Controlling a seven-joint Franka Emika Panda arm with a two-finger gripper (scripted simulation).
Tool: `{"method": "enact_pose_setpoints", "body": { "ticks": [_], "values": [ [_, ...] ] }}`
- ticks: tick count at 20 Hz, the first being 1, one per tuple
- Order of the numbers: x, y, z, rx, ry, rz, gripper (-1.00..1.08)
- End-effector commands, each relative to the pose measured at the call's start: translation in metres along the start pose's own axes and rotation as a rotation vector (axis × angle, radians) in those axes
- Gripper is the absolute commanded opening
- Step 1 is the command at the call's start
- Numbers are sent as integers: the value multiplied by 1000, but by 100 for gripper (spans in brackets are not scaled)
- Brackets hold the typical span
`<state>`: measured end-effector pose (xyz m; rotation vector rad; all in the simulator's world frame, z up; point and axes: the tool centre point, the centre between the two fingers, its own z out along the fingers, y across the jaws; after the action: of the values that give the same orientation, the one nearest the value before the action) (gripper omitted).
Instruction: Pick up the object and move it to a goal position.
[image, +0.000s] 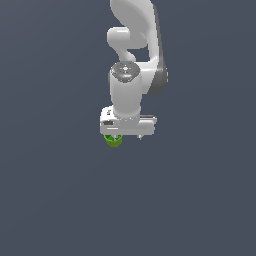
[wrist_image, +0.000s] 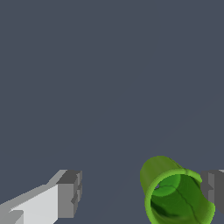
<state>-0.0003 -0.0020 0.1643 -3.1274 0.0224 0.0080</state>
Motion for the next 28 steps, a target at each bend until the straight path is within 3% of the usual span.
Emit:
{"method": "enact_pose_setpoints", "body": {
  "ticks": [1,15,21,28],
  "values": [
    [0,0,0,0,0,0,28],
    [0,1,-4,-20,10,-13,28],
    [-12,6,7,-74,-5,-64,28],
    [-38,13,27,-175,-33,-175,28]
  ]
}}
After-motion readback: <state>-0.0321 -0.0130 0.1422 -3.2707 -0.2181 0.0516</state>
